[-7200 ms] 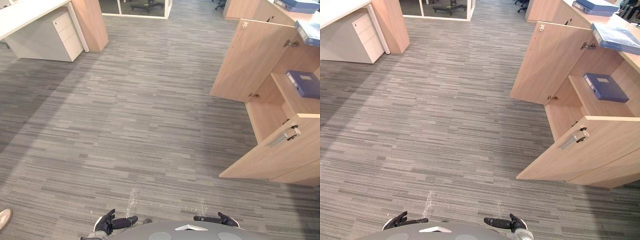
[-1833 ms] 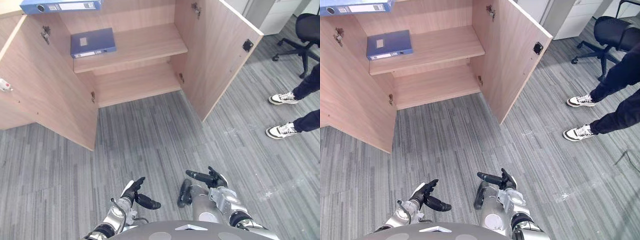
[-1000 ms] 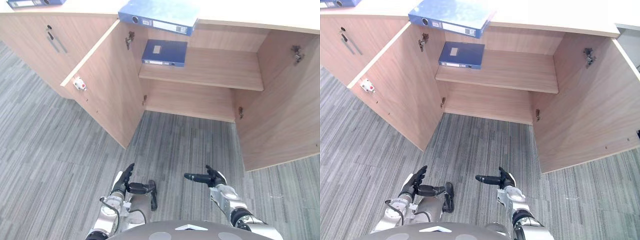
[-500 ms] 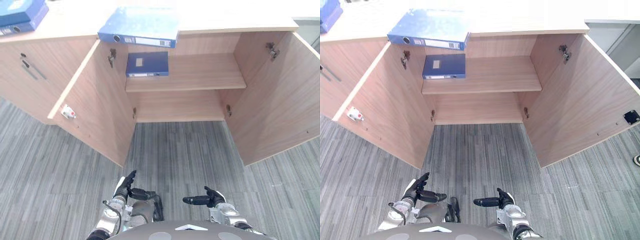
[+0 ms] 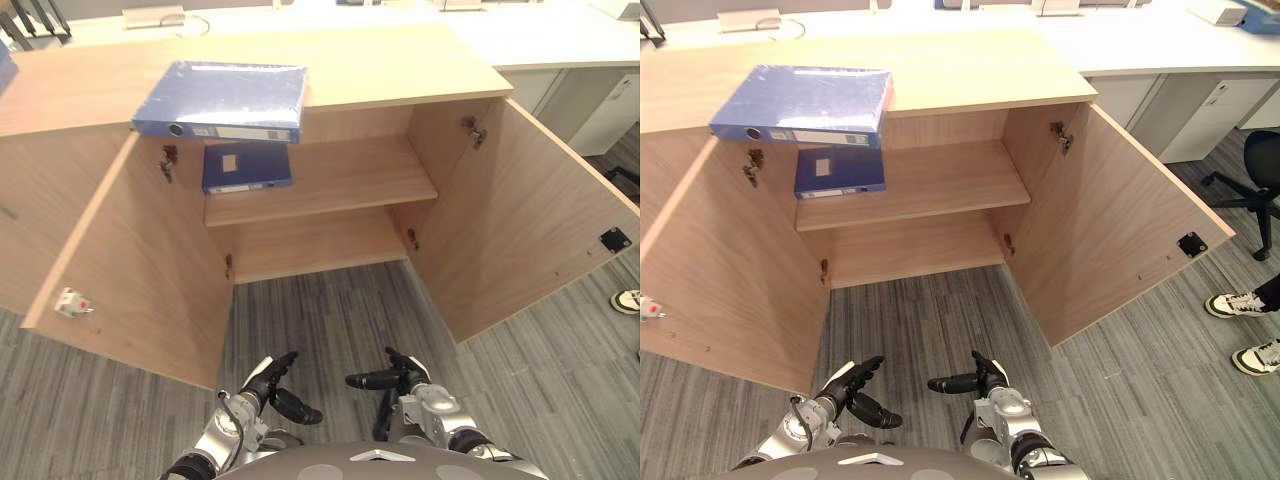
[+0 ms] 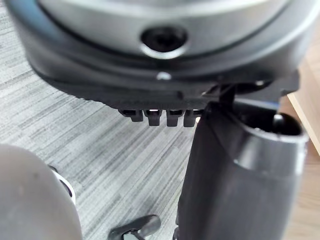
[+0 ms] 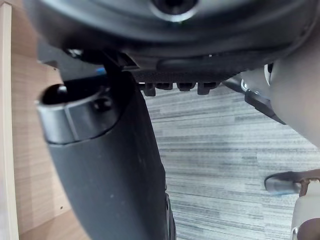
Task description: Walk over to the cabinet, pick up the folder, carry it to the office cabinet, place the folder inside the office cabinet, then close the office cabinet door
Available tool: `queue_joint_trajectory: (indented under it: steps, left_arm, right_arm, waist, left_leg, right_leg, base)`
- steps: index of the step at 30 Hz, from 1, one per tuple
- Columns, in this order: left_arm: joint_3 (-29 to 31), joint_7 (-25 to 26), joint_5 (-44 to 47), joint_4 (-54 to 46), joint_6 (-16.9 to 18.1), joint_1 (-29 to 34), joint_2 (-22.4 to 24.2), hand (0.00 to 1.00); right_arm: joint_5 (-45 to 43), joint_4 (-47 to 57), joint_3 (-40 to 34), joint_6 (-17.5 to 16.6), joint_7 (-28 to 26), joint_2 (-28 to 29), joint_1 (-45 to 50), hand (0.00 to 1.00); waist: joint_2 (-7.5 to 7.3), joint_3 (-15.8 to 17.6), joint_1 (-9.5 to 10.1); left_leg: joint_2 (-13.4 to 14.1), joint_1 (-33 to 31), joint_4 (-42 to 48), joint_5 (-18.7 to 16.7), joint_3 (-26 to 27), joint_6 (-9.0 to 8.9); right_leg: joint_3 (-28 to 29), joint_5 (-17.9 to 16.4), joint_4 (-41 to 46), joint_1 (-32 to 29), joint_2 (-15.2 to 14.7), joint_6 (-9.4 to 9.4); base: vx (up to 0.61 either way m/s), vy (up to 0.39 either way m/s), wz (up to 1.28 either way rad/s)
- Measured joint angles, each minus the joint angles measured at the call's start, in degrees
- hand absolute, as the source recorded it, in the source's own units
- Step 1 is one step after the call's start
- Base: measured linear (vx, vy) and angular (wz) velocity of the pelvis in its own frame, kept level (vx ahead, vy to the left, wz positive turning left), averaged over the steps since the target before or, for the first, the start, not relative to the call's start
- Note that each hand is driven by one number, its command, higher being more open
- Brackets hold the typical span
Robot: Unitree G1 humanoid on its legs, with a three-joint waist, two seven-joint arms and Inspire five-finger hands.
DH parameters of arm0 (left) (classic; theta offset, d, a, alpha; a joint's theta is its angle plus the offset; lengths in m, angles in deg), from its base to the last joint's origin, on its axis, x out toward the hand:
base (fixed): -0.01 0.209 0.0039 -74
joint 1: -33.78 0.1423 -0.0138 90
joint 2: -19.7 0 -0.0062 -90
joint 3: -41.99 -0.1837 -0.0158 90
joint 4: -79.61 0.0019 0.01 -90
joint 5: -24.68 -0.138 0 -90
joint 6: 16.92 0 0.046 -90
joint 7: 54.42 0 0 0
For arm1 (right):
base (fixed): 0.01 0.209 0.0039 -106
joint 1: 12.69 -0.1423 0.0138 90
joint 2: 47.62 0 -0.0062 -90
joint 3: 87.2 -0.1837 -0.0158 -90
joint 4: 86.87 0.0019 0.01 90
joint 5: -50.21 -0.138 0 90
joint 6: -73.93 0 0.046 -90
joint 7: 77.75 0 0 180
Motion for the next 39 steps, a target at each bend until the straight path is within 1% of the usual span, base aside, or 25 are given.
queue_joint_trajectory:
  steps: [1, 2, 3, 4, 5, 6, 7, 9, 11, 14, 18, 20, 21, 22, 23, 25, 26, 27, 28, 29, 30, 32, 34, 35, 39]
  left_arm:
    - [0.03, 0.14, -0.01, -0.23, 0.00, -0.15, -0.06, 1.00]
    - [0.03, 0.17, -0.02, -0.48, 0.00, -0.19, -0.23, 1.00]
    - [0.02, 0.32, -0.15, -0.73, -0.04, -0.26, -0.38, 1.00]
    - [-0.02, 0.46, -0.24, -0.48, -0.19, -0.22, 0.92, 1.00]
    - [-0.25, 0.26, -0.27, -0.62, 0.12, 0.04, 1.39, 1.00]
    - [-0.33, -0.01, -0.25, -0.67, 0.21, 0.41, 2.46, 1.00]
    - [-0.19, 0.14, -0.27, -0.31, 0.16, 0.32, 3.06, 1.00]
    - [-0.02, 0.38, -0.26, 0.92, 0.03, 0.07, 3.45, 1.00]
    - [1.55, 2.49, 0.06, 1.95, -0.09, -0.22, 4.67, 1.00]
    - [2.56, 4.07, 0.29, 1.98, -0.06, -0.06, 5.54, 1.00]
    - [5.54, 6.50, 1.05, -0.86, -0.11, 1.75, 5.48, 1.00]
    - [7.63, 7.34, 1.05, -6.36, -0.44, 4.17, 5.39, 1.00]
    - [8.41, 8.56, 0.95, -13.45, 0.00, 7.19, 5.48, 1.00]
    - [8.53, 8.87, 0.95, -16.10, 0.28, 8.37, 5.49, 1.00]
    - [8.83, 9.33, -0.08, -21.02, 0.87, 9.92, 5.49, 1.00]
    - [10.25, 10.73, -2.93, -28.17, 2.65, 12.86, 5.48, 1.00]
    - [11.05, 11.22, -4.00, -30.42, 2.81, 13.92, 5.51, 1.00]
    - [12.72, 12.15, -5.72, -34.50, 3.09, 16.35, 5.65, 1.00]
    - [14.53, 13.84, -8.45, -38.03, 3.80, 18.97, 5.97, 1.00]
    - [15.79, 14.32, -9.36, -39.55, 3.92, 19.94, 5.87, 1.00]
    - [18.62, 15.70, -11.07, -43.23, 3.96, 20.67, 5.95, 1.00]
    - [24.54, 19.29, -13.25, -50.70, 3.98, 21.84, 7.79, 1.00]
    - [28.70, 22.51, -13.49, -56.87, 3.98, 22.27, 10.00, 1.00]
    - [32.46, 25.98, -13.48, -62.75, 4.01, 21.86, 11.87, 1.00]
    - [36.48, 35.45, -15.10, -71.48, 4.12, 19.77, 14.34, 1.00]
  right_arm:
    - [-0.02, 0.01, -0.05, 0.06, -0.12, 0.35, -0.03, 1.00]
    - [-0.02, 0.01, -0.05, 0.21, -0.18, 0.57, 0.03, 1.00]
    - [-0.01, 0.11, -0.09, 0.73, -0.32, 0.60, 0.06, 1.00]
    - [0.01, 0.39, -0.08, 0.88, -0.32, -0.02, -0.05, 1.00]
    - [0.01, 0.73, -0.12, 0.90, -0.26, -0.44, -0.13, 1.00]
    - [0.01, 1.06, -0.16, 0.90, -0.27, -1.40, -0.74, 1.00]
    - [0.10, 1.13, -0.13, 0.90, -0.31, -1.86, -0.94, 1.00]
    - [0.10, 1.15, -0.05, 0.89, -0.33, -2.07, -1.28, 1.00]
    - [0.11, 1.13, -0.01, 0.82, -0.16, -2.20, -0.10, 1.00]
    - [0.04, 0.86, 0.15, 0.76, 0.08, -2.70, 1.28, 1.00]
    - [-0.41, 0.57, 0.40, 0.38, 0.87, -2.31, 2.93, 1.00]
    - [-0.44, 0.68, 0.33, -0.33, 1.38, -2.03, 4.57, 1.00]
    - [-0.42, 0.64, 0.31, -0.49, 1.60, -2.21, 5.34, 1.00]
    - [-0.43, 0.66, 0.16, -0.52, 1.97, -2.43, 5.70, 1.00]
    - [-0.42, 0.66, -0.22, -0.57, 2.43, -2.96, 6.01, 1.00]
    - [-0.44, 0.67, -1.29, -0.77, 3.20, -3.58, 5.71, 1.00]
    - [-0.46, 0.66, -1.72, -0.98, 3.49, -3.62, 5.54, 1.00]
    - [-0.51, 0.66, -1.96, -1.61, 3.86, -3.87, 5.79, 1.00]
    - [-0.93, 0.67, -2.09, -2.49, 4.18, -4.31, 6.00, 1.00]
    - [-1.07, 0.69, -2.41, -2.82, 4.55, -3.94, 6.20, 1.00]
    - [-1.72, 0.66, -2.77, -2.98, 4.85, -3.09, 6.47, 1.00]
    - [-3.12, 0.31, -2.69, -3.14, 4.86, -1.38, 6.70, 1.00]
    - [-3.36, -0.12, -2.10, -3.34, 4.66, -0.75, 6.69, 1.00]
    - [-3.67, -0.80, -1.52, -3.39, 4.46, -0.45, 6.69, 1.00]
    - [-4.33, -3.32, -0.13, -2.89, 4.47, -0.35, 6.81, 1.00]
  waist:
    - [-0.42, 0.29, 0.02]
    - [-0.83, 0.37, -0.01]
    - [-1.70, 0.03, -0.02]
    - [0.48, -0.43, -0.03]
    - [1.28, -0.63, 0.01]
    - [3.05, -0.96, 0.03]
    - [3.47, -0.98, -0.09]
    - [3.22, -0.85, -0.42]
    - [2.45, -1.03, -0.47]
    - [2.24, -1.21, -0.31]
    - [1.54, -1.82, 0.17]
    - [0.75, -1.93, 0.32]
    - [0.24, -1.83, 1.23]
    - [0.06, -1.77, 1.71]
    - [-0.44, -1.53, 2.27]
    - [-0.29, -1.59, 3.37]
    - [-0.27, -1.60, 3.43]
    - [0.20, -1.87, 3.72]
    - [1.75, -3.00, 3.87]
    - [1.02, -3.38, 3.86]
    - [-0.74, -3.48, 4.20]
    - [-2.42, -3.54, 4.85]
    - [-2.42, -3.54, 5.00]
    - [-2.23, -3.43, 5.82]
    - [-0.89, -4.18, 6.47]
  left_leg:
    - [0.81, 0.01, 1.25, -1.20, -1.88, -1.99]
    - [1.01, 0.08, 1.73, -1.79, -2.84, -3.06]
    - [2.52, 0.24, 2.48, -2.84, -5.86, -5.88]
    - [4.71, 0.08, 1.59, -2.45, -7.68, -6.43]
    - [5.70, 0.07, 0.59, -1.74, -9.13, -6.86]
    - [7.89, 0.24, -1.54, -0.71, -12.75, -7.96]
    - [9.75, -0.09, -2.38, -0.03, -15.23, -9.11]
    - [11.67, -1.05, -1.77, 0.69, -17.89, -9.58]
    - [13.13, -3.75, 1.23, 4.07, -21.98, -8.03]
    - [13.26, -6.57, 5.27, 7.89, -24.44, -6.27]
    - [13.31, -10.78, 11.76, 12.72, -24.98, -4.88]
    - [13.12, -13.15, 15.22, 16.41, -24.19, -4.10]
    - [13.09, -15.50, 19.81, 13.44, -22.58, -4.98]
    - [12.61, -16.43, 20.91, 11.12, -21.67, -5.21]
    - [11.25, -18.42, 21.38, 7.41, -19.96, -5.07]
    - [8.50, -21.03, 17.68, 4.52, -16.96, -4.42]
    - [7.80, -21.34, 15.24, 4.57, -16.30, -4.26]
    - [6.62, -20.99, 8.66, 6.85, -15.91, -3.19]
    - [6.26, -20.62, 4.71, 9.94, -15.48, -1.40]
    - [5.59, -20.01, 3.39, 9.73, -15.64, -1.61]
    - [3.90, -19.79, 2.08, 10.20, -15.70, -1.06]
    - [2.13, -19.84, 2.12, 10.18, -16.33, -0.96]
    - [1.53, -19.72, 2.10, 10.20, -17.10, -0.93]
    - [1.23, -19.21, 1.79, 10.19, -17.28, -0.91]
    - [0.99, -17.70, -0.83, 10.99, -18.15, -0.45]
  right_leg:
    - [1.76, 0.04, -0.66, 0.05, -0.67, 0.04]
    - [1.92, 0.00, -0.61, 0.22, -1.25, -0.01]
    - [0.74, 5.72, 1.95, 0.47, -1.36, -0.54]
    - [-1.24, 3.25, 4.33, 0.39, 0.43, -1.88]
    - [-2.06, 1.84, 5.92, -0.12, 1.30, -2.48]
    - [-3.65, -1.48, 10.82, -1.90, 2.48, -3.71]
    - [-4.77, -4.89, 15.09, -3.65, 3.16, -4.90]
    - [-6.74, -8.42, 18.53, -4.03, 3.61, -5.78]
    - [-9.04, -10.16, 17.57, -2.14, 5.06, -6.99]
    - [-11.10, -10.16, 12.47, 1.53, 6.58, -7.00]
    - [-13.05, -10.00, 7.72, 5.01, 7.91, -7.23]
    - [-15.59, -9.81, 4.53, 8.35, 7.97, -7.24]
    - [-17.51, -9.23, 1.77, 11.25, 7.93, -7.18]
    - [-18.13, -9.08, 0.92, 12.17, 7.88, -7.00]
    - [-19.41, -8.74, -0.39, 13.59, 7.63, -6.50]
    - [-20.51, -8.36, -0.65, 14.42, 6.65, -5.88]
    - [-20.68, -8.16, -0.63, 14.63, 6.35, -5.54]
    - [-20.60, -7.61, -0.78, 14.98, 6.28, -4.61]
    - [-20.45, -6.98, -1.87, 15.68, 7.20, -3.39]
    - [-20.63, -6.45, -2.76, 15.91, 6.89, -2.59]
    - [-20.67, -5.63, -3.38, 15.94, 5.76, -1.77]
    - [-20.61, -4.67, -3.50, 16.38, 4.40, -1.67]
    - [-20.37, -3.69, -3.53, 16.64, 4.08, -1.86]
    - [-20.23, -3.42, -3.61, 17.38, 3.93, -1.97]
    - [-20.00, -3.37, -4.11, 18.22, 4.00, -1.98]
  base:
    - [0.06, -0.164, 0.60]
    - [0.20, -0.367, 0.85]
    - [0.30, -0.418, 0.81]
    - [0.33, -0.411, 0.76]
    - [0.30, -0.308, 0.47]
    - [0.28, -0.305, 0.36]
    - [0.24, -0.299, 0.34]
    - [0.15, -0.200, 0.43]
    - [0.13, -0.153, 0.52]
    - [0.07, -0.045, 0.36]
    - [0.04, -0.005, 0.29]
    - [0.07, -0.007, 0.61]
    - [0.06, 0.034, 0.59]
    - [0.00, 0.132, 0.71]
    - [-0.08, 0.183, 0.47]
    - [-0.21, 0.269, 0.35]
    - [-0.31, 0.305, 0.11]
    - [-0.24, 0.322, -0.05]
    - [-0.14, 0.312, -0.01]
    - [0.06, 0.294, 0.20]
    - [0.15, 0.199, 0.31]
    - [0.12, 0.176, 0.31]
    - [0.06, 0.102, 0.25]
    - [0.03, 0.064, 0.13]
    - [-0.02, 0.004, 0.11]
